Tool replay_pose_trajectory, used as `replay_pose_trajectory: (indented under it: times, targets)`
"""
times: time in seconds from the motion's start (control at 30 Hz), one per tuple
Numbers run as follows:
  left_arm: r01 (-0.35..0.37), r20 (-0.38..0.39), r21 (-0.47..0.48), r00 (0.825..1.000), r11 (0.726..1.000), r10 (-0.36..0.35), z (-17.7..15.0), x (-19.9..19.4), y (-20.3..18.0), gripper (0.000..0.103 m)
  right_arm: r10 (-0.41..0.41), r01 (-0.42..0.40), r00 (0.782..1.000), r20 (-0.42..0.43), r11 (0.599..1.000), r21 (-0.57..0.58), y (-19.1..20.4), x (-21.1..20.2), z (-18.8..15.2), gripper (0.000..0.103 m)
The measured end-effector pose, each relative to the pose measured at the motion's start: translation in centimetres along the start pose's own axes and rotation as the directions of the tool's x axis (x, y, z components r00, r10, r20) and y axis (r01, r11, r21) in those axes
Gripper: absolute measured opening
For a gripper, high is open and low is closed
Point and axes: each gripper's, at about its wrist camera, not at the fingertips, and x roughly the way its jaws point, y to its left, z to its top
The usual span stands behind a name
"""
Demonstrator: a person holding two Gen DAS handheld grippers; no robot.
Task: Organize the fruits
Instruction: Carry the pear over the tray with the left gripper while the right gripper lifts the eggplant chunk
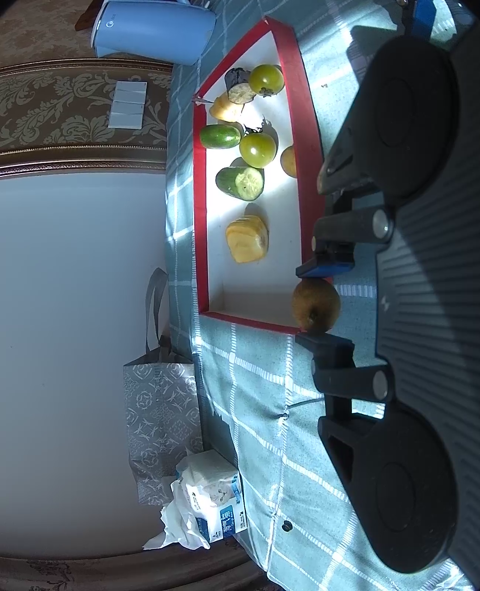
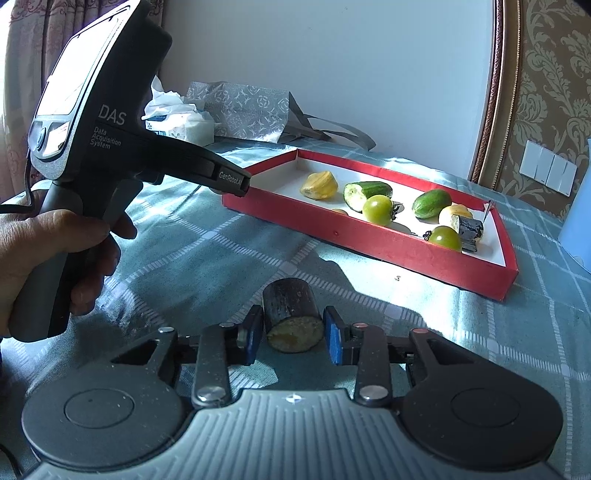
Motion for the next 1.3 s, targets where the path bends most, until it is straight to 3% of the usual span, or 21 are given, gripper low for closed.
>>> replay_pose_trajectory:
  times: [0.7,1.3]
  targets:
    - [0.085,0.032,-0.041,0.996,0.996,-0.083,0.7,-1.5,-0.5,0.028,-0.022,0.018,0.998,0.061,0.998,0.060,-1.8,-2.7,-0.1,0.034]
    - [0.076,0.050,0.043,0.996,0.996,-0.078,5.1,1.3,-4.0,0.028,-0.030,0.020,0.995,0.095,0.994,0.110,-4.2,-4.4,-0.8,0.033]
